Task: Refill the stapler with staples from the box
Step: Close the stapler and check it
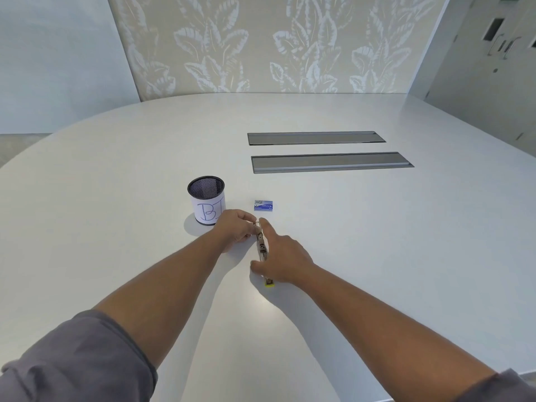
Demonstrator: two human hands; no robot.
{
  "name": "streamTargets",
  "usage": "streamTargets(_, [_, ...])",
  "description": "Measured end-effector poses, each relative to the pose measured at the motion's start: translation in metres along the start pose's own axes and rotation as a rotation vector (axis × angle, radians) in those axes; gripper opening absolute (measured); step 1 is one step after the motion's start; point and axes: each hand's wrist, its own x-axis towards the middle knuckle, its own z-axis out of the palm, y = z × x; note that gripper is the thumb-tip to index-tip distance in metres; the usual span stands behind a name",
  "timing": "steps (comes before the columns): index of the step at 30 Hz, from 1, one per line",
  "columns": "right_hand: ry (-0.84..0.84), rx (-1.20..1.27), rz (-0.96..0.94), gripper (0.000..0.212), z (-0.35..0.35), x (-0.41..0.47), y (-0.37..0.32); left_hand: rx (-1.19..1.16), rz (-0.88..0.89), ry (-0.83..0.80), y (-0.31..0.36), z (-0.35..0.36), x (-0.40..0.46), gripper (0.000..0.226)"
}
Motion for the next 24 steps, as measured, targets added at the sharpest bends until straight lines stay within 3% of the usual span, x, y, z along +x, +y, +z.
streamTargets(7, [-0.091, -0.011, 0.047, 0.111, 0.000, -0.012, -0.011, 0.020, 0.023, 0.027, -0.001, 0.001, -0.002, 0.029])
streamTargets(12, [-0.006, -0.123, 0.065, 0.103, -0.008, -0.017, -0.015, 0.038, 0.006, 0.035, 0.001, 0.003, -0.002, 0.023])
streamTargets(18, [0.159, -0.227, -0.010, 0.072, -0.022, -0.013, -0.027, 0.054, -0.013, 0.047, 0.005, 0.004, -0.002, 0.021])
streamTargets(21, [0.242, -0.180, -0.054, 0.036, -0.031, -0.006, -0.027, 0.055, -0.019, 0.054, 0.004, 0.005, -0.001, 0.024])
streamTargets(24, [0.300, -0.088, -0.072, 0.021, -0.033, 0.002, -0.020, 0.049, -0.025, 0.067, 0.002, 0.006, 0.000, 0.021])
